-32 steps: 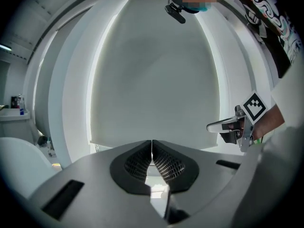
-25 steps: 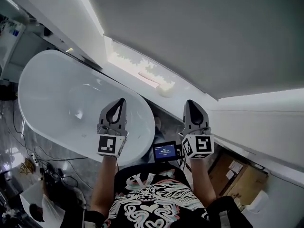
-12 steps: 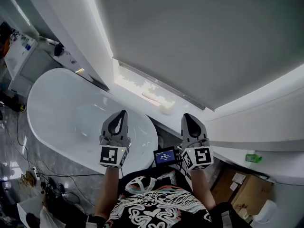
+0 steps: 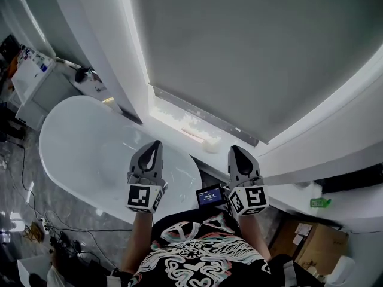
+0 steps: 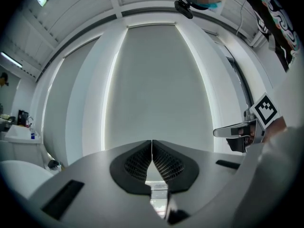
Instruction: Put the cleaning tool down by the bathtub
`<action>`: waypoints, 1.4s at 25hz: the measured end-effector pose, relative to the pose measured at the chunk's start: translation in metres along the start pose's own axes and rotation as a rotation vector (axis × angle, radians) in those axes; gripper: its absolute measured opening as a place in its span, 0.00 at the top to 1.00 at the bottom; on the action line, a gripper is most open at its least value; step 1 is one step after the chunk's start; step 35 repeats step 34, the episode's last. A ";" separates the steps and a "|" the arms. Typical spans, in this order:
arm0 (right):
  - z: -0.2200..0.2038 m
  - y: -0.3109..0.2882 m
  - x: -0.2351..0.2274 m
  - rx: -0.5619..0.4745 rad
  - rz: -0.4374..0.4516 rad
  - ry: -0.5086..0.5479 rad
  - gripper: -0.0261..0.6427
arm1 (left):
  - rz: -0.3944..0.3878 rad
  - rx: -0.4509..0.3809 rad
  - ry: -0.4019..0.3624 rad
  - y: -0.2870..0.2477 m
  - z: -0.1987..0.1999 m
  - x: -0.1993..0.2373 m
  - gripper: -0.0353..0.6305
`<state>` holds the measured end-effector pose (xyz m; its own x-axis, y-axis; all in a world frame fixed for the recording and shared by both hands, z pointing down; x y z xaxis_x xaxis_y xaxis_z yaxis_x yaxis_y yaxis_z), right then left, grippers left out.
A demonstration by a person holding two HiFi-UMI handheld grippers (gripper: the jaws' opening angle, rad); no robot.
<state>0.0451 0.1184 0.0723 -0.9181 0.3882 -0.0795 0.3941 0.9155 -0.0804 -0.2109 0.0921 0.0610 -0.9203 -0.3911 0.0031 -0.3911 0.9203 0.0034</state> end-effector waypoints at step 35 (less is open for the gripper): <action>0.014 0.012 0.018 -0.028 0.001 0.013 0.91 | 0.005 -0.013 -0.032 0.022 0.008 0.001 0.92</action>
Point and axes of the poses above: the fingertips, and each gripper's own axes: y backward along the fingers, x to its left, z out of its top, the point moved 6 cm from there along y, backward along the fingers, and after that the axes turned 4 degrees about z, right-handed, at the moved point
